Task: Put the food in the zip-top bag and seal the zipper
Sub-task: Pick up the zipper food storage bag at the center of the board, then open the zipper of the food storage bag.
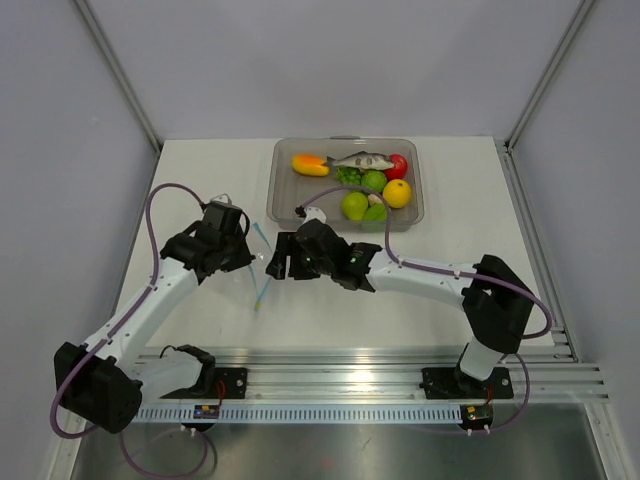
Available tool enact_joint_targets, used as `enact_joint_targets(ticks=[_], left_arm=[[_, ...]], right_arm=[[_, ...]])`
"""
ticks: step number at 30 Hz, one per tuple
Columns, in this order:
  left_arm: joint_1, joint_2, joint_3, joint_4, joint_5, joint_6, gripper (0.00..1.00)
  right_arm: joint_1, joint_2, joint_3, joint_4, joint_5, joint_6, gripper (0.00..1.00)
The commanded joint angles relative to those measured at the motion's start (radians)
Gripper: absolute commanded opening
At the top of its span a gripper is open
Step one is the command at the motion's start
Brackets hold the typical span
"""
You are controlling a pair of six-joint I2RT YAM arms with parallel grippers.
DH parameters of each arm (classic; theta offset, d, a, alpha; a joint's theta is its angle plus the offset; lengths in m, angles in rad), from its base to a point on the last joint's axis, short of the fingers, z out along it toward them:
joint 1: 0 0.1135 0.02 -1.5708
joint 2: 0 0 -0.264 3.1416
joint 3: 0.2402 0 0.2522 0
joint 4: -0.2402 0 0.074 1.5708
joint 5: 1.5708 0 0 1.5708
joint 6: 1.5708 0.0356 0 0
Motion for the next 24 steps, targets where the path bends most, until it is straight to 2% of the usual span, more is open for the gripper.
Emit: enact_joint_targets(ticks=[1, 2, 3, 5, 8, 9, 10, 15, 20, 21, 22, 23, 24], left_arm=[[-0.004, -0.048, 0.002, 0.037, 0.075, 0.013, 0.0], [-0.004, -0.056, 0.002, 0.035, 0.078, 0.019, 0.0], [-0.004, -0.06, 0.002, 0.028, 0.078, 0.028, 0.0], [-0.004, -0.063, 0.005, 0.012, 0.084, 0.041, 0.0], [-0.004, -0.079, 0.005, -0.011, 0.132, 0.07, 0.0], [-0.004, -0.097, 0.005, -0.018, 0.138, 0.076, 0.0], [-0.004, -0.103, 0.005, -0.026, 0.135, 0.09, 0.0], [-0.004, -0.132, 0.009, -0.063, 0.117, 0.151, 0.0], [-0.004, -0.146, -0.009, -0.028, 0.129, 0.153, 0.0], [-0.004, -0.148, -0.02, -0.02, 0.129, 0.145, 0.05], [-0.004, -0.149, -0.029, -0.011, 0.126, 0.142, 0.17], [-0.004, -0.151, -0.038, 0.006, 0.118, 0.134, 0.36], [-0.004, -0.157, -0.061, 0.018, 0.111, 0.122, 0.62]], right_arm=[[0.013, 0.052, 0.078, 0.062, -0.016, 0.023, 0.7], [0.013, 0.062, 0.086, 0.065, -0.016, 0.023, 0.66], [0.013, 0.081, 0.101, 0.065, -0.016, 0.014, 0.56], [0.015, 0.101, 0.118, 0.06, -0.01, 0.0, 0.48], [0.013, 0.141, 0.153, 0.028, 0.016, -0.02, 0.27], [0.013, 0.152, 0.164, 0.022, 0.018, -0.023, 0.16], [0.013, 0.151, 0.166, 0.013, 0.019, -0.025, 0.0], [0.013, 0.132, 0.147, 0.027, 0.016, -0.032, 0.0], [0.015, 0.111, 0.132, 0.031, 0.027, -0.034, 0.0], [0.013, 0.106, 0.126, 0.036, 0.025, -0.025, 0.0], [0.013, 0.105, 0.123, 0.045, 0.022, -0.02, 0.0], [0.013, 0.098, 0.121, 0.048, 0.015, -0.016, 0.0], [0.013, 0.098, 0.12, 0.051, 0.009, -0.005, 0.0]])
